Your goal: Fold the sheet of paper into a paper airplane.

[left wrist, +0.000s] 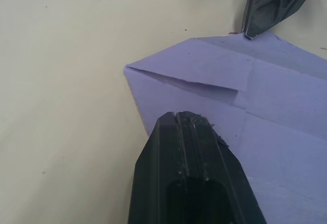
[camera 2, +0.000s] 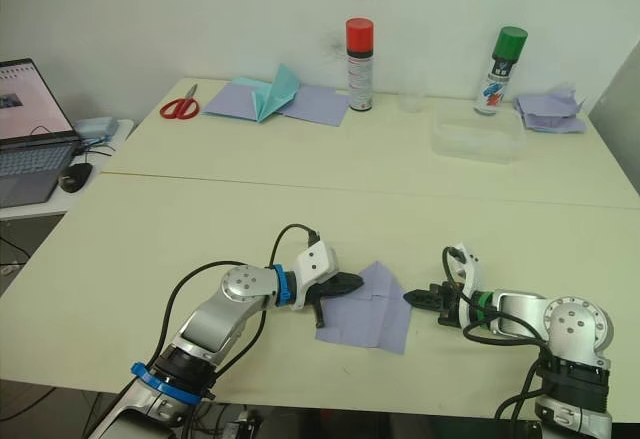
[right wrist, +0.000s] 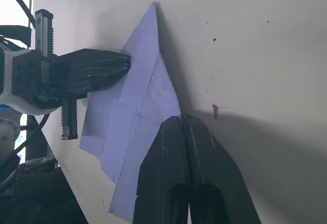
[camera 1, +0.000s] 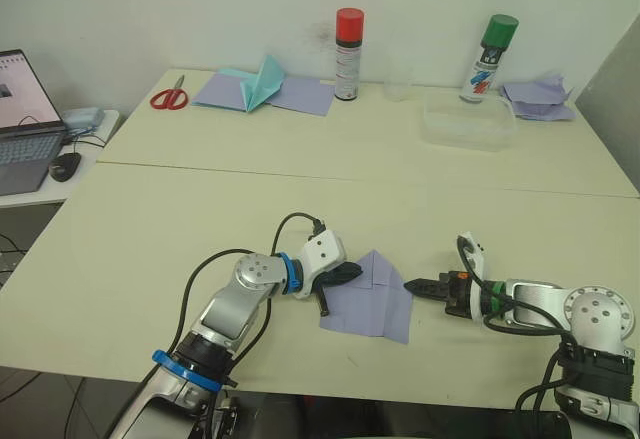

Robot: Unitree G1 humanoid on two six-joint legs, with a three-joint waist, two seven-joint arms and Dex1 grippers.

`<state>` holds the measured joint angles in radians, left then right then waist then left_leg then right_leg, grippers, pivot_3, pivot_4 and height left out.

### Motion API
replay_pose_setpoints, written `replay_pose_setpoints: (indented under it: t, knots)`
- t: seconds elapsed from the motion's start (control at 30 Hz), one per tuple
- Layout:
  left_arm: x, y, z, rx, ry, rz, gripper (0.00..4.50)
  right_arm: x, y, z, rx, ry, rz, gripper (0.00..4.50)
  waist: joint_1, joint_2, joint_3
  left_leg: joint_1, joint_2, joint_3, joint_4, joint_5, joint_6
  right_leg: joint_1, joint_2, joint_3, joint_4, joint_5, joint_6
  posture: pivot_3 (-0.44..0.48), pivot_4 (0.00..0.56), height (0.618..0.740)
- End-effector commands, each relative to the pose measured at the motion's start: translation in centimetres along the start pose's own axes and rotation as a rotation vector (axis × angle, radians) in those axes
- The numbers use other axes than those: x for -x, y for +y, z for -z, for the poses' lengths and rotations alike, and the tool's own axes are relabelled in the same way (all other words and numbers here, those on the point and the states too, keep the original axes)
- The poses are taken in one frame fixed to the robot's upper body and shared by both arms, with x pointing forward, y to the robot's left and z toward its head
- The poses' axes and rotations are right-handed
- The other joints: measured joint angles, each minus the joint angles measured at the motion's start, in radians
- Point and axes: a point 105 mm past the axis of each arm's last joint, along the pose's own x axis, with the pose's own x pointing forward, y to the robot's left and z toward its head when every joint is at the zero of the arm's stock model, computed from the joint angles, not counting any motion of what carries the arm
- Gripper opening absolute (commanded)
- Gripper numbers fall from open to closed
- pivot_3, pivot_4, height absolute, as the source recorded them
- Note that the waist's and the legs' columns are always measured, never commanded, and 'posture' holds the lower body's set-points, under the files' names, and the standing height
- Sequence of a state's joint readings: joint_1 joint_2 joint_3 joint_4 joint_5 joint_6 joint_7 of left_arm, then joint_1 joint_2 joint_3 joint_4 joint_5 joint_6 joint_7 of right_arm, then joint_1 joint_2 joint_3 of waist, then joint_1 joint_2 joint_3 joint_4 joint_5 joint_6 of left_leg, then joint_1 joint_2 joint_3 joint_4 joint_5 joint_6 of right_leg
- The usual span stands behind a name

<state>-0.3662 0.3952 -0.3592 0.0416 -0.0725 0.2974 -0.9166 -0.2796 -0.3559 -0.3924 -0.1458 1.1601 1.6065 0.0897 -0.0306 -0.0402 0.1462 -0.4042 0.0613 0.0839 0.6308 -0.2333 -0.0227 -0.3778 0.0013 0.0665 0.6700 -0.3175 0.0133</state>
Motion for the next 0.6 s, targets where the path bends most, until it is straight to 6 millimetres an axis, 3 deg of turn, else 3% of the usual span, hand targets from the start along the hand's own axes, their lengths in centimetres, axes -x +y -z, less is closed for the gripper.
replay_pose_setpoints:
  t: [0.03,0.3,0.6]
  knots:
    - [-0.6,-0.9,2.2,0.04,0.084,0.03,0.0,0.2,0.4,-0.4,-0.02,-0.014,-0.031,0.03,0.0,0.0,0.0,0.0,0.0,0.0,0.0,0.0,0.0,0.0,0.0,0.0,0.0,0.0,0.0,0.0,0.15,0.74]
    - [-0.6,-0.9,2.5,0.036,0.092,0.025,0.0,0.8,0.7,-1.4,-0.045,-0.032,-0.063,0.03,0.0,0.001,0.0,-0.004,0.001,0.0,-0.001,0.0,0.0,-0.001,0.0,0.0,-0.007,0.002,0.003,0.0,0.15,0.74]
    - [-0.7,-0.9,2.4,0.032,0.089,0.027,0.0,0.6,3.8,-2.5,-0.055,-0.055,-0.223,0.03,0.0,0.001,0.0,-0.006,0.001,-0.001,-0.001,0.0,0.001,-0.002,0.001,-0.001,-0.008,0.002,0.003,0.0,0.15,0.74]
